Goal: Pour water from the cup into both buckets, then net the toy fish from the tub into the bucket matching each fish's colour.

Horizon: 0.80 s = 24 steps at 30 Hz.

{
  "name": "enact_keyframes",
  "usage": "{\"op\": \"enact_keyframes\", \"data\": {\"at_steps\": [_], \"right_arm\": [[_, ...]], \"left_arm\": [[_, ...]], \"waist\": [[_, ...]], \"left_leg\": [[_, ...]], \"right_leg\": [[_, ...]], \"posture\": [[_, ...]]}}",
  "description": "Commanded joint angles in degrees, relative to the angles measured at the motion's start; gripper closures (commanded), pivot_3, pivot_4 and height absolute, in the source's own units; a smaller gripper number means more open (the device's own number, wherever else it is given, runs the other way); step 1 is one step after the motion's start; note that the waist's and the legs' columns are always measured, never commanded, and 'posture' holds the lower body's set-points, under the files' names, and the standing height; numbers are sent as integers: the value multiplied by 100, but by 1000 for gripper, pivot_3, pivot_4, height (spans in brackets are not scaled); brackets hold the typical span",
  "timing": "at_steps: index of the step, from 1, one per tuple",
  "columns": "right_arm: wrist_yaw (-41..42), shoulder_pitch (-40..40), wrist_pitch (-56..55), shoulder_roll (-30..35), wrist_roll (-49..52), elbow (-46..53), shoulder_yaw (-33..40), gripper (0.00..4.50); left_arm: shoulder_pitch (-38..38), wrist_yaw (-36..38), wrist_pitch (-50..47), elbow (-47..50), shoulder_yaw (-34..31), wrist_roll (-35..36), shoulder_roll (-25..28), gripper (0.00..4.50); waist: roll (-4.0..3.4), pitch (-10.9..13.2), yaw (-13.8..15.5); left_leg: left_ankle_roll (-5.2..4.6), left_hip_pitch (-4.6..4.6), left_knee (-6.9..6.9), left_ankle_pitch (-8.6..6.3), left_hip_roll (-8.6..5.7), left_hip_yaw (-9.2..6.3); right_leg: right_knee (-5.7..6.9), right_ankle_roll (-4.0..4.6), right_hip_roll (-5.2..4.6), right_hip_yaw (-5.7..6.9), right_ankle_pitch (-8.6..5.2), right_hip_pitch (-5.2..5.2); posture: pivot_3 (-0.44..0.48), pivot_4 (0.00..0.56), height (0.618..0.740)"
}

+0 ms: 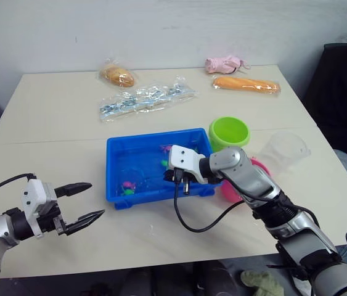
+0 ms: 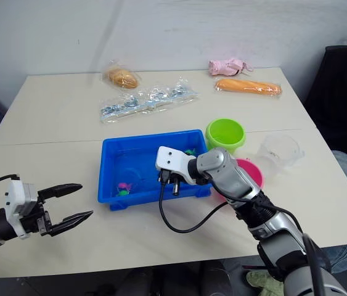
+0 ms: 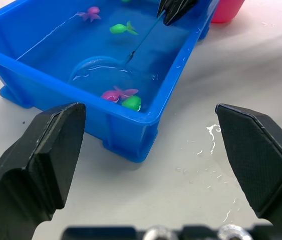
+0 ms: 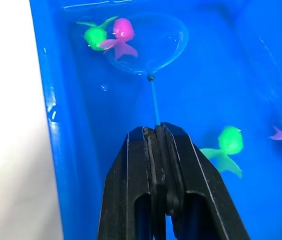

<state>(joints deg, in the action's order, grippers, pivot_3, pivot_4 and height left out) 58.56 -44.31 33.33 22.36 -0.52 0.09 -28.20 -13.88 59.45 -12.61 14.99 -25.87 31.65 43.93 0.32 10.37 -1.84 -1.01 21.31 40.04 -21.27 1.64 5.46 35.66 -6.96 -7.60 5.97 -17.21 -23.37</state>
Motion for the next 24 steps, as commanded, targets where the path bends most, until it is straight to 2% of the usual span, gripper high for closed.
{"op": "enact_keyframes", "data": {"at_steps": [1,12,18,22,24], "right_arm": [[-57,17,113,-7,160,225,261,4500],[-134,53,1033,-47,758,560,667,4500],[164,398,1338,572,1432,1283,1240,4500],[197,718,1566,887,1947,1673,1759,4500],[258,990,1687,1240,2206,1979,2146,4500]], "left_arm": [[6,-24,11,109,-46,39,-1,29],[57,-14,24,99,5,37,-3,29],[445,-74,-135,194,74,238,-22,29],[699,-202,-341,383,242,439,-155,29],[950,-260,-536,523,411,631,-219,29]], "waist": [[0,0,1],[0,0,2],[1,0,40],[2,-1,25],[1,-1,19]], "left_leg": [[0,0,0,0,0,0],[2,0,-2,-1,0,0],[0,6,0,-1,-4,-5],[-1,6,-1,-2,-4,-4],[0,5,-2,-3,0,-1]], "right_leg": [[0,0,0,0,0,0],[1,0,-1,0,0,-2],[0,0,-6,2,0,-2],[-1,0,-6,1,0,-2],[-1,0,-2,1,0,-3]], "posture": [[0,150,740],[0,150,740],[0,150,740],[0,150,740],[0,150,740]]}}
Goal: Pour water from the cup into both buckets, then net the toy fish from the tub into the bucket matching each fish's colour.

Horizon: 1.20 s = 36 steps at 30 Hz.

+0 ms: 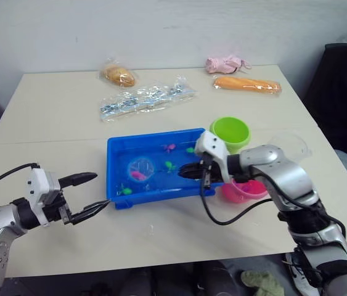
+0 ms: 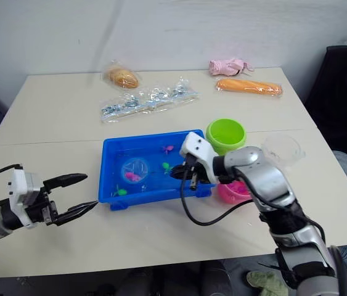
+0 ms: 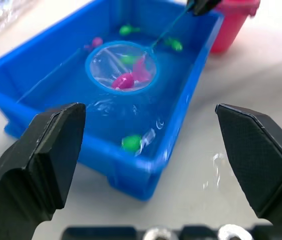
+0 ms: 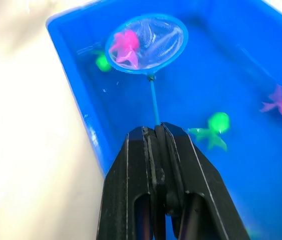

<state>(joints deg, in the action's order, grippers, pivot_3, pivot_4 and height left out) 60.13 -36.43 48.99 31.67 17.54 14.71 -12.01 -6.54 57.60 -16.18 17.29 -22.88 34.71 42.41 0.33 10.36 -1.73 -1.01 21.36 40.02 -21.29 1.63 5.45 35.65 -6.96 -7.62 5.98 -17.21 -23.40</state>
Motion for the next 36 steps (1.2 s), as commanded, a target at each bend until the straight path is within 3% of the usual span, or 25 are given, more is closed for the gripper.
{"op": "enact_keyframes", "data": {"at_steps": [1,4,8,14,17,22,26,36], "right_arm": [[131,357,212,501,561,695,764,4500],[57,721,514,883,1025,1122,1374,4500],[-165,1270,843,1207,1581,1675,2269,4500],[-647,3133,833,1360,1777,2720,4347,4500],[-833,3985,801,1196,1871,2955,5346,4500],[-753,5170,166,894,1875,3212,6385,4500],[-797,5957,-789,572,1440,3300,6716,4500],[-731,6996,-5088,-61,-719,2263,6150,4500]], "left_arm": [[399,-108,-313,379,205,480,-96,29],[985,-215,-685,593,462,814,-129,29],[1673,-137,-835,519,930,746,-152,29],[2180,306,-599,-46,1664,382,-371,29],[2553,519,-402,-464,1985,227,-642,29],[2917,857,-267,-875,2335,93,-911,29],[3243,1111,-75,-1331,2507,-51,-1116,29],[3555,1314,143,-1779,2618,-247,-1428,29]], "waist": [[-1,1,21],[0,1,67],[-1,0,146],[-2,-1,248],[-1,-1,333],[-1,-3,325],[-1,-3,309],[-2,-3,305]], "left_leg": [[0,0,0,0,-1,0],[-3,4,4,1,-5,-5],[-4,-2,6,3,-5,-3],[-1,-6,-1,3,-7,2],[-4,-5,6,4,-35,6],[-13,-17,5,9,-47,-9],[-13,-27,5,10,-50,-7],[-16,-37,5,12,-53,-11]], "right_leg": [[0,0,0,0,0,0],[0,-1,-4,0,0,2],[0,-3,0,-3,2,6],[-5,-3,13,-5,2,8],[-8,-7,13,-9,4,12],[-15,-16,11,-14,9,37],[-15,-17,11,-17,10,46],[-23,-22,11,-17,13,62]], "posture": [[0,150,740],[0,150,740],[0,150,740],[0,150,740],[0,150,740],[0,150,740],[0,150,740],[0,150,740]]}}
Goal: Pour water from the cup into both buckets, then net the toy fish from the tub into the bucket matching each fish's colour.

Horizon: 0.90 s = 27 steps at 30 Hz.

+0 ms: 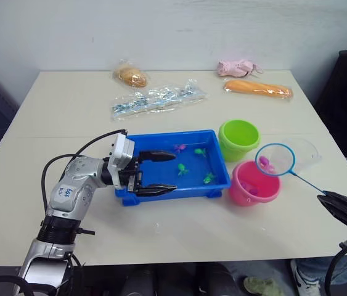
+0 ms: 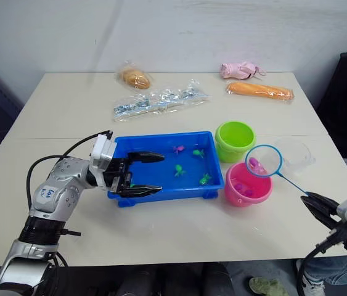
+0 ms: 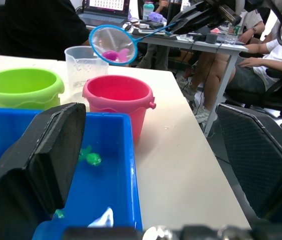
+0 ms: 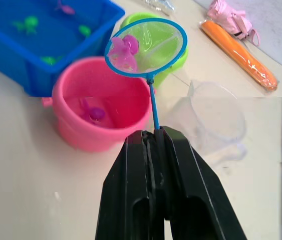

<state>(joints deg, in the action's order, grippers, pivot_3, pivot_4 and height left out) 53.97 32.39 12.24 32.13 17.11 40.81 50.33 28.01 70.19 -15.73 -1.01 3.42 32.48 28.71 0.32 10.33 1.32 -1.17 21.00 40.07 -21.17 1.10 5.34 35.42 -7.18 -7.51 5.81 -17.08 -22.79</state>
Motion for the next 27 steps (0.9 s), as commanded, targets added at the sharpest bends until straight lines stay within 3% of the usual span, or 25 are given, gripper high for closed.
{"op": "enact_keyframes", "data": {"at_steps": [1,11,16,27], "right_arm": [[-181,140,-1779,-135,-866,-489,-131,4500],[-1689,51,-5871,7,-3212,-2096,-127,4500],[-2509,-201,-6751,193,-4470,-2377,-21,4500],[-3615,-354,-6908,430,-5461,-2344,12,4500]], "left_arm": [[94,56,100,50,-15,-35,-70,29],[-131,-47,38,247,-97,-39,-64,29],[-152,-89,31,274,-99,-37,-76,29],[-117,-128,10,226,-203,-32,-16,29]], "waist": [[0,0,2],[-1,0,-8],[-1,0,-18],[-1,0,-41]], "left_leg": [[-1,-1,0,1,-1,0],[2,-12,-1,3,3,-3],[4,-31,-1,4,19,0],[7,-46,-5,4,41,8]], "right_leg": [[-1,-2,-1,-1,1,2],[-6,-2,-2,-2,1,14],[-26,0,-3,-7,0,26],[-28,4,4,-12,-2,35]], "posture": [[0,150,740],[0,150,740],[0,150,740],[0,150,740]]}}
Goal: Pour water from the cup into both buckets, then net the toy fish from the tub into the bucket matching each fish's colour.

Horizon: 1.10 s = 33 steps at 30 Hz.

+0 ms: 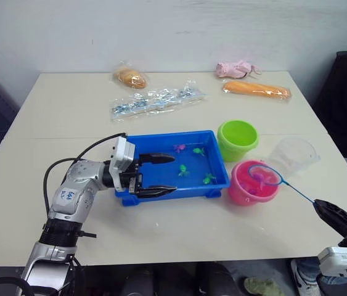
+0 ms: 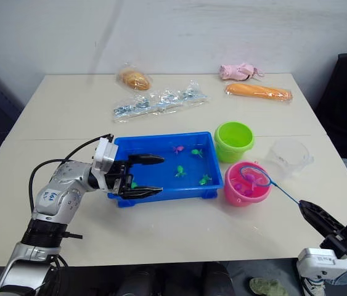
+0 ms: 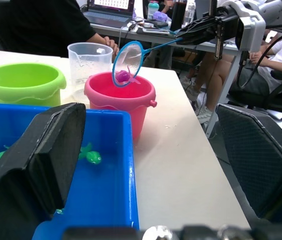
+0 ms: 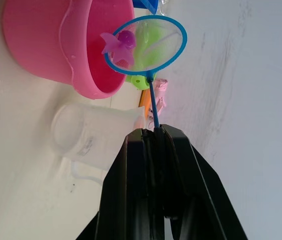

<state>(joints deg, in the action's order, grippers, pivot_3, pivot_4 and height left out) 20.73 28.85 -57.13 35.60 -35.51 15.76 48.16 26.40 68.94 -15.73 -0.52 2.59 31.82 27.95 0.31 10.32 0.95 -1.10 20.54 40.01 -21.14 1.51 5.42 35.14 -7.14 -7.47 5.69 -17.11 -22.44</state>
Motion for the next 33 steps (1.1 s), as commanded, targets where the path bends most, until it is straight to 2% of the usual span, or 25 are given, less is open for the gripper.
{"op": "enact_keyframes", "data": {"at_steps": [1,12,14,18,20,23,26,31,33], "right_arm": [[-368,-15,88,81,-244,158,241,4500],[-578,185,482,168,-32,236,-87,4500],[-382,180,918,272,703,295,-100,4500],[574,417,2104,714,3165,1003,-1107,4500],[1031,376,3170,1010,4489,1552,-1752,4500],[1213,-116,4400,1308,5643,2097,-2372,4500],[960,-1053,5623,1445,5841,2246,-2818,4500],[583,-2269,7964,1245,7159,2560,-3969,4500],[451,-2777,8685,1126,7343,2522,-4417,4500]], "left_arm": [[43,-6,2,180,-128,36,69,29],[-48,-69,-57,282,-129,38,81,29],[-46,-102,-39,259,-174,20,105,29],[-102,-116,0,150,-325,-5,268,29],[-150,-143,21,112,-423,-9,352,29],[-239,-248,11,141,-577,-2,423,29],[-464,-386,123,217,-785,-78,571,29],[-941,-819,375,465,-1383,-162,835,29],[-1219,-905,352,603,-1539,-167,942,29]], "waist": [[0,0,0],[0,0,-5],[0,0,-17],[0,0,-92],[0,0,-121],[1,0,-117],[2,1,-109],[5,3,-61],[4,3,-96]], "left_leg": [[0,0,0,0,0,0],[-1,0,-1,0,1,-1],[-1,0,-1,0,1,-1],[-2,-3,-1,-1,4,-3],[-2,-6,-4,-1,10,-6],[-2,-9,-2,-2,14,-6],[-6,-9,5,-3,12,-6],[-3,2,2,-5,13,-21],[-1,6,2,-6,14,-21]], "right_leg": [[1,0,0,0,0,0],[0,2,-1,0,-1,0],[0,2,-1,0,-1,0],[4,3,-3,-2,-2,2],[9,9,-3,4,-5,2],[37,12,-6,10,-6,3],[37,12,-13,11,-6,1],[33,18,-17,21,-9,-4],[32,19,-18,25,-10,-4]], "posture": [[0,150,740],[0,150,740],[0,150,740],[0,150,740],[0,150,740],[0,150,740],[0,150,740],[0,150,740],[0,150,740]]}}
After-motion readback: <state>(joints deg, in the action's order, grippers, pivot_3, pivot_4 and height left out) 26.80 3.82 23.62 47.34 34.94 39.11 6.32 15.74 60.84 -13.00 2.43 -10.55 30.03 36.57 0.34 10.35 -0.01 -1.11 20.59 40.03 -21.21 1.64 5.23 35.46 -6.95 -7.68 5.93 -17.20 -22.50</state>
